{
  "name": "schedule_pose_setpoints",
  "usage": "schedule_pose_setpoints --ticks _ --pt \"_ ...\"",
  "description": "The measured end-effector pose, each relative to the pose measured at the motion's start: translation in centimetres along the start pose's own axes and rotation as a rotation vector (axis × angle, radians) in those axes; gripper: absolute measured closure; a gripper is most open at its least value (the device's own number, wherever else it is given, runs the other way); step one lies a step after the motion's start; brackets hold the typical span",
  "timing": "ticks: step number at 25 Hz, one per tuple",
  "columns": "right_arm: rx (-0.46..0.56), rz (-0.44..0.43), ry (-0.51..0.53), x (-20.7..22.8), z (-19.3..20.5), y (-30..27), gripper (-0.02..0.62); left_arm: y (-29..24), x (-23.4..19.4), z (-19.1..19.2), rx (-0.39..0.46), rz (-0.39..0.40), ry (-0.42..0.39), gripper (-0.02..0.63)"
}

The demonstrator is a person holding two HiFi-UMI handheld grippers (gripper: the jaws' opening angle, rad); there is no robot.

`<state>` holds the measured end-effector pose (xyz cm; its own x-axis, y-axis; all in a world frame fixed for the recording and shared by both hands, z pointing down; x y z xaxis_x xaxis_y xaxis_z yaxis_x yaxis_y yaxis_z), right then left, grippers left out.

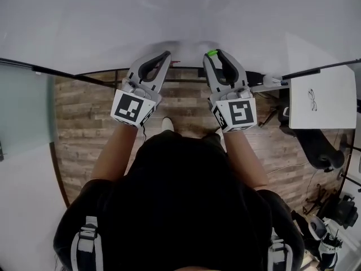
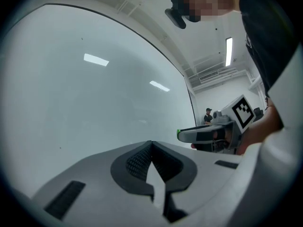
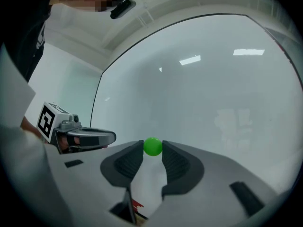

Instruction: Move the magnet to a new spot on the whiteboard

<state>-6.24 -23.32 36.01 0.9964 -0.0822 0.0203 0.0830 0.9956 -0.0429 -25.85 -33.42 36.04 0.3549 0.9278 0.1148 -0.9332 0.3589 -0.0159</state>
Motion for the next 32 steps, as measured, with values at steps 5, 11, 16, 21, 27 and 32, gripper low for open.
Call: schedule_pose_setpoints --ticks 5,11,16,21,27,32 --pt "-0.019 0.086 -0.022 -2.2 0.3 -2.6 0.474 0.9 -3.0 0.0 0.019 0.018 0.001 0.604" --pt "-0.021 0.192 -0.043 -3.7 0.6 -5.2 0.474 1.3 -4.8 0.1 0.029 0.063 -0.002 0.604" --pt "-0.029 0.249 -0.003 -4.3 1.2 -6.0 0.474 1.5 -5.6 0.5 0.034 0.083 0.009 0.604" --pt "-0.030 0.294 -0.021 -4.4 1.5 -6.6 0.474 1.4 -6.3 0.9 0.029 0.071 0.014 0.604" --pt "-0.011 0.354 -0.040 -4.2 1.7 -7.2 0.472 0.9 -6.6 1.0 0.035 0.097 0.023 0.604" --pt "0.000 0.391 -0.039 -4.2 2.0 -7.4 0.471 0.4 -6.4 1.1 0.029 0.123 0.021 0.604"
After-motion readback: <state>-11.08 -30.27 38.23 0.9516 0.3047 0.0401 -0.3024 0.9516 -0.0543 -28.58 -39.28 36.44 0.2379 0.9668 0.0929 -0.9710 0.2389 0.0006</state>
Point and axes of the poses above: the fingertips, and each gripper's own axes: y backward along the fingers, x to its right, z out of its underside, the point moved 10 cm from there along y, backward along the fingers, and after that the axes turned 3 degrees about -y, right-handed, at the moved point
